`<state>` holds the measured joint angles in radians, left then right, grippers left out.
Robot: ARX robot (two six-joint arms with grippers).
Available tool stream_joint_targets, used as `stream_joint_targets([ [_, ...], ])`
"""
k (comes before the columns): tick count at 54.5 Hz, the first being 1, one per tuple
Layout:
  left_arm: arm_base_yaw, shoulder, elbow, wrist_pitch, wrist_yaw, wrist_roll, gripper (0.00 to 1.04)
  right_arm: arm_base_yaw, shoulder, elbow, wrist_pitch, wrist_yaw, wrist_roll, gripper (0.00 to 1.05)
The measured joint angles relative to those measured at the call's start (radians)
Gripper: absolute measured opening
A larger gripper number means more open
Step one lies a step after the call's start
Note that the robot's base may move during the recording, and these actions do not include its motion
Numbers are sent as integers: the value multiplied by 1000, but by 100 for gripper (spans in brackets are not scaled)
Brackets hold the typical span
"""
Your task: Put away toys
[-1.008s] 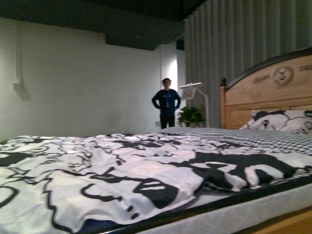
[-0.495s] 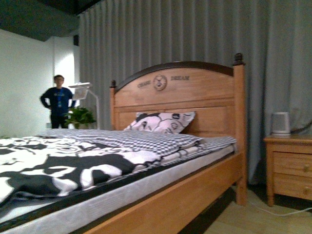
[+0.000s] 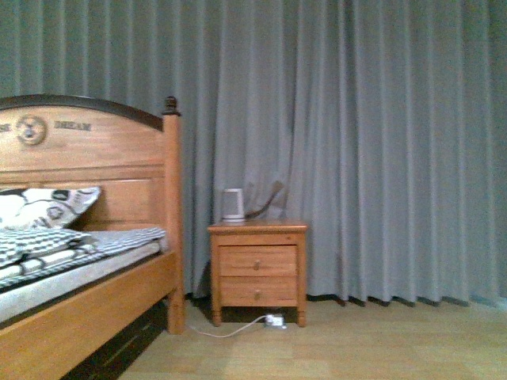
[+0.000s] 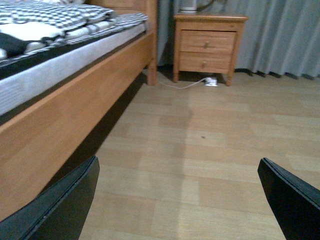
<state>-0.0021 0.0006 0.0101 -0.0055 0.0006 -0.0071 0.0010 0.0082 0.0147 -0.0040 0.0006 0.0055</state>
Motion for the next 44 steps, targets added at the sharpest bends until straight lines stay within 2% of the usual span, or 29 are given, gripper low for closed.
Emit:
stream_joint_targets([
  [44, 0, 0, 0, 0, 0, 2, 98, -1, 0, 0, 0, -1, 0, 6],
])
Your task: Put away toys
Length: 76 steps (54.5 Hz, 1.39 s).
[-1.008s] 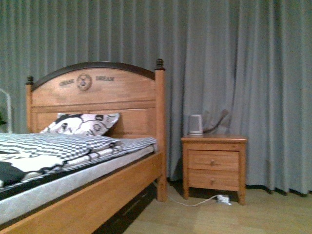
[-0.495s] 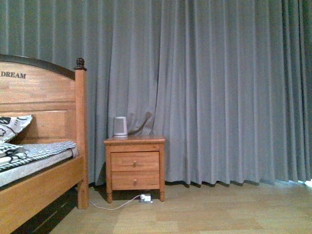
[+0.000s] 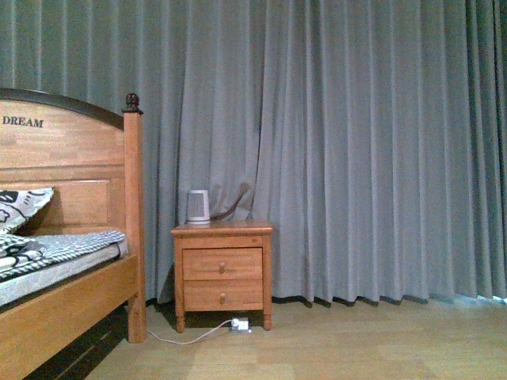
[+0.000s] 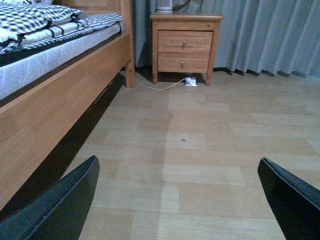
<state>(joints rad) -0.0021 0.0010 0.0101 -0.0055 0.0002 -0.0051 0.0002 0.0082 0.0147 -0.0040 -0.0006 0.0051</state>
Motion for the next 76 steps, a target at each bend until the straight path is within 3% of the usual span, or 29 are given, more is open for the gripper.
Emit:
stream_joint_targets([
  [76, 0, 0, 0, 0, 0, 0, 98, 0, -2, 0, 0, 0, 0, 6],
])
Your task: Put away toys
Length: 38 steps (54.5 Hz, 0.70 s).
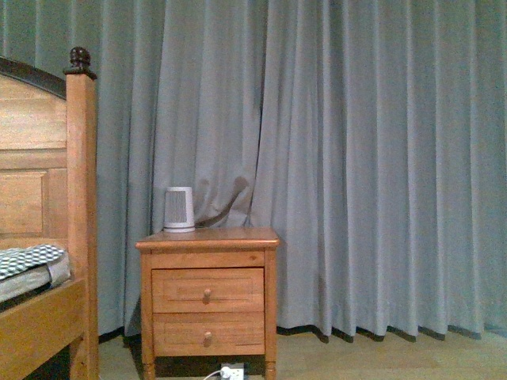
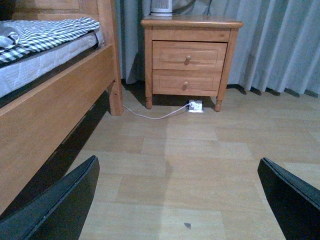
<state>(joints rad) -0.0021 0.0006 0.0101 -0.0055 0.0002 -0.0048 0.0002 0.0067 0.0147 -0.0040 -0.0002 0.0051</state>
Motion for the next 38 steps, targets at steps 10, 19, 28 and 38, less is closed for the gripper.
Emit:
stream_joint_targets([
  [10, 0, 0, 0, 0, 0, 0, 98, 0, 0, 0, 0, 0, 0, 6],
  [19, 0, 0, 0, 0, 0, 0, 98, 0, 0, 0, 0, 0, 0, 6],
  [28, 0, 0, 0, 0, 0, 0, 98, 0, 0, 0, 0, 0, 0, 6],
  [38, 0, 0, 0, 0, 0, 0, 98, 0, 0, 0, 0, 0, 0, 6],
])
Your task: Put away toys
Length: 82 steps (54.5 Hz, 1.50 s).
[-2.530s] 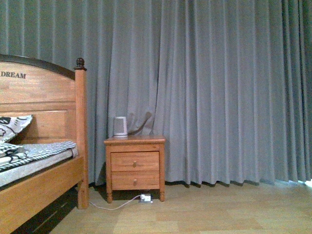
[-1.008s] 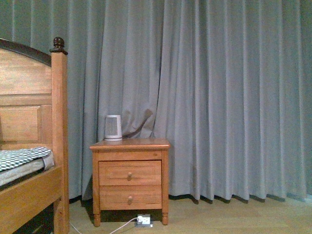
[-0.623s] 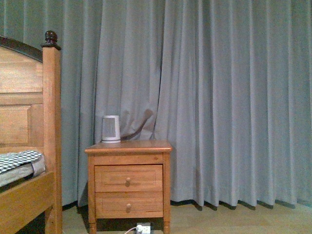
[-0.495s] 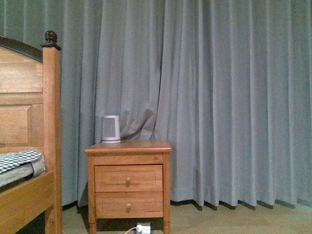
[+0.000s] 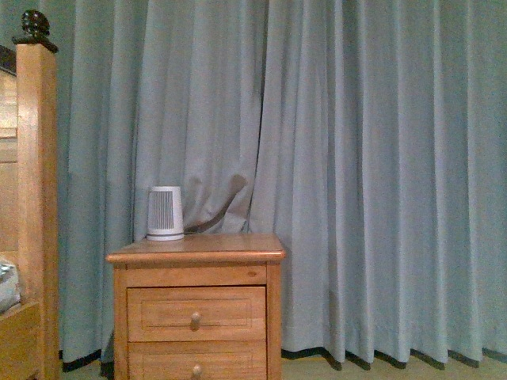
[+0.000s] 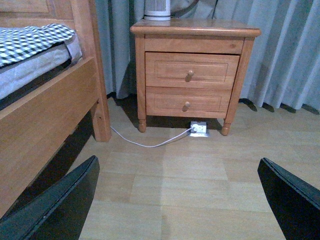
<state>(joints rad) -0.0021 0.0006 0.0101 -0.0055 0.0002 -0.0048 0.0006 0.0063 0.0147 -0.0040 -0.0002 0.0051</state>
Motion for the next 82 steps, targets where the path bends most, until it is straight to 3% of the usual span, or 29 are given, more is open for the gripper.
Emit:
stream_joint_targets([
  [82, 0, 1, 0, 0, -1, 0, 98, 0, 0, 0, 0, 0, 0, 6],
])
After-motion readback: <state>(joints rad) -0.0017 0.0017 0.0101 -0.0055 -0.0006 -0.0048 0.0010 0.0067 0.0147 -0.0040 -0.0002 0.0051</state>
